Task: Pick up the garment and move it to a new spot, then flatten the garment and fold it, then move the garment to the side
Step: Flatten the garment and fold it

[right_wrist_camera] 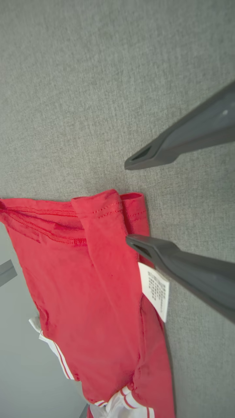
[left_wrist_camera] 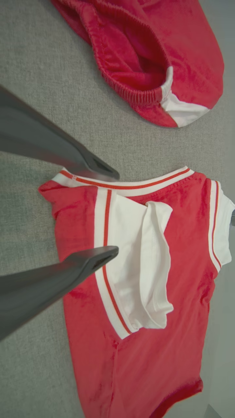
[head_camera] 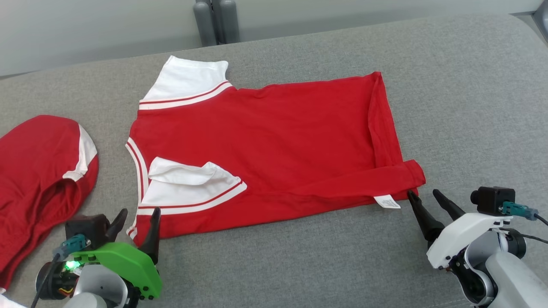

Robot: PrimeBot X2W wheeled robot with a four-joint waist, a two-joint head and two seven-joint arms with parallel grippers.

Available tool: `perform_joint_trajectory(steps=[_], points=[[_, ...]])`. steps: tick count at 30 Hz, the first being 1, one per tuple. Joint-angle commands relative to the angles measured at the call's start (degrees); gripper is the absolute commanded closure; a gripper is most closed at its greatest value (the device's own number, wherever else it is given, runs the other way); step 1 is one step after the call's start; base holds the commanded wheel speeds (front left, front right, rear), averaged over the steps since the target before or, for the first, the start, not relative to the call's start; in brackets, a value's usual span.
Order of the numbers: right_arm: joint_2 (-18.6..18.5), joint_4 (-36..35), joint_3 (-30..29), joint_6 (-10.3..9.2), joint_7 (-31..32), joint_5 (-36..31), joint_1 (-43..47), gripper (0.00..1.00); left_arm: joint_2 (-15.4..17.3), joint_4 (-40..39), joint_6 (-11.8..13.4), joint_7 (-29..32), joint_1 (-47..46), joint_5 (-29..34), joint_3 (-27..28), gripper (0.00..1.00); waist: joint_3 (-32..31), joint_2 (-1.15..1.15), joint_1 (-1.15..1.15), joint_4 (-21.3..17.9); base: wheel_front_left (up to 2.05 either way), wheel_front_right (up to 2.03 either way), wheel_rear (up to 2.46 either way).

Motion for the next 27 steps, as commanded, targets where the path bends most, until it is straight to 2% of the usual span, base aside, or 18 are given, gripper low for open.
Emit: perform_joint_trajectory(steps=[1, 8, 15, 27], points=[[-0.29, 0.93, 0.4, 0.04, 0.26, -0.27, -1.2, 0.0, 0.92, 0.15, 0.15, 0.69, -1.4, 0.24, -0.05, 0.0, 0.89, 0.0, 0.0, 0.18, 0.0, 0.0, 0.0], [-0.27, 3.61, 3.08, 0.03, 0.26, 0.46, -4.23, 0.0, 1.28, 1.54, 1.21, 5.2, -2.92, 0.17, -1.36, 0.0, 2.4, 0.0, 0.0, 0.37, 0.0, 0.0, 0.0], [-0.58, 5.84, 5.33, 0.04, 0.79, -1.63, -5.89, 0.0, 2.77, 1.73, 2.46, 10.54, -3.23, -0.28, -2.45, 0.0, 2.81, 0.0, 0.0, 0.31, 0.0, 0.0, 0.0], [1.0, 6.74, 4.74, 0.03, 6.86, -2.07, -8.09, 0.0, 3.01, 0.61, 3.13, 13.91, -2.9, -2.22, -2.57, 0.0, 2.74, 0.0, 0.0, 0.1, 0.0, 0.0, 0.0]])
